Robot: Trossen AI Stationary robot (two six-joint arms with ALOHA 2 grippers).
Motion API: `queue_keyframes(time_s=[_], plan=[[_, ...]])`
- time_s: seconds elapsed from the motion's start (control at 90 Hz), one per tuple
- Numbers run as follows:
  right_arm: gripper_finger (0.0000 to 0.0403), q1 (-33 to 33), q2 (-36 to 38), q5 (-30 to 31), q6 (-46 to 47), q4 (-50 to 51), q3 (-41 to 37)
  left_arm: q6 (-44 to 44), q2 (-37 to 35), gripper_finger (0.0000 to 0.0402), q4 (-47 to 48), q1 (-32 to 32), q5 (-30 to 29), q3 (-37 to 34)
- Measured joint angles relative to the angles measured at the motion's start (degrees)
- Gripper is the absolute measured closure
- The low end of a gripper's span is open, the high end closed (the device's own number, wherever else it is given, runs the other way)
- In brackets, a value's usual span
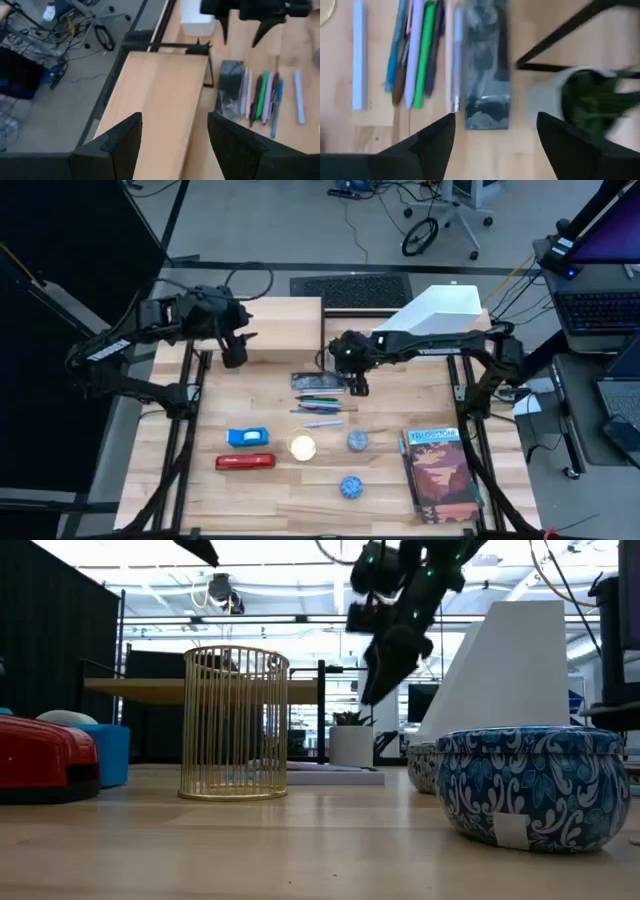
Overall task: Stock shelves
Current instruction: Remove the white flower pot from the right side of the shelf
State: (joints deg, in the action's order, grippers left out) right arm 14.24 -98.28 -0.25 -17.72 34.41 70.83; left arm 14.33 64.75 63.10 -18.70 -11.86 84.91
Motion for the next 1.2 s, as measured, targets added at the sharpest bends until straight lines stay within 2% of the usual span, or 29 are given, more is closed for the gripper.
queue_keyframes(time_s=[0.111,0.289,0.489,0.833,1.2], plan=[[0.0160,0.07,-2.89,0.66,-0.98,-0.86,0.00,0.11,0.04,0.0191,0.12,-1.38,0.01,-1.37],[0.0177,0.12,-4.14,6.44,-1.70,-2.08,-0.02,0.13,0.02,0.0191,0.12,-2.71,0.03,-2.06],[0.0186,1.50,-3.63,6.67,-3.64,-6.83,0.04,1.11,0.04,0.0191,-1.46,-3.14,0.26,-2.08],[0.0186,4.17,-4.10,7.87,-4.39,-6.16,0.01,1.18,0.04,0.0191,-1.14,-3.08,0.69,-2.08],[0.0186,4.94,-8.67,8.46,-8.89,-10.15,0.07,1.14,0.04,0.0191,-1.00,-3.08,1.34,-2.08]])
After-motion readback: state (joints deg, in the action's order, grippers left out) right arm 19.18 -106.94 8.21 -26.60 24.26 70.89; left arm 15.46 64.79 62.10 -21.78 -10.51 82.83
